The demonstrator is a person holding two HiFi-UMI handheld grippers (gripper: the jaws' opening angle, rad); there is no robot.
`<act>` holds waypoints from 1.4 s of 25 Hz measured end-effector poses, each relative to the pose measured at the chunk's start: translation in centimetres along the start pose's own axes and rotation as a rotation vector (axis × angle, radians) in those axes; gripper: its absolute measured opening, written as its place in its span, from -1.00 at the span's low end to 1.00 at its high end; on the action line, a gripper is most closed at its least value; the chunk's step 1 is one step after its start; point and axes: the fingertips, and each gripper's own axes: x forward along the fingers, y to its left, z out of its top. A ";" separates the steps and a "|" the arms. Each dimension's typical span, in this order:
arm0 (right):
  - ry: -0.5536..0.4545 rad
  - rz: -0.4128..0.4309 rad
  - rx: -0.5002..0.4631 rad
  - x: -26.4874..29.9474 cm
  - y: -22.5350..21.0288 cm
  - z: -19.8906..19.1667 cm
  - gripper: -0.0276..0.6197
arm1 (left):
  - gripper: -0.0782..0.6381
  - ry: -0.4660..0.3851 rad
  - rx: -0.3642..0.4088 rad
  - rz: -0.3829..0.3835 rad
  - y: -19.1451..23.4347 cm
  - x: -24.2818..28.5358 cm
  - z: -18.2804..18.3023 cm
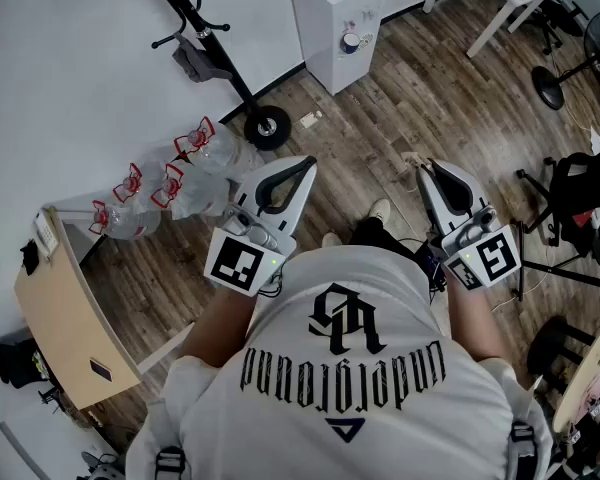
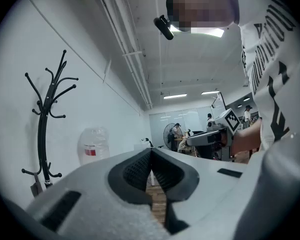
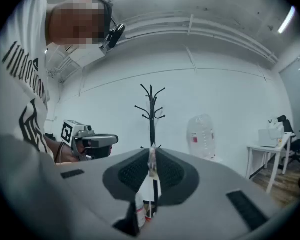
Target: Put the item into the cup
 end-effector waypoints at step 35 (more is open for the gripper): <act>0.014 0.051 0.061 2.8 -16.8 -1.5 -0.78 | -0.76 0.064 -0.039 0.046 2.7 16.8 -2.6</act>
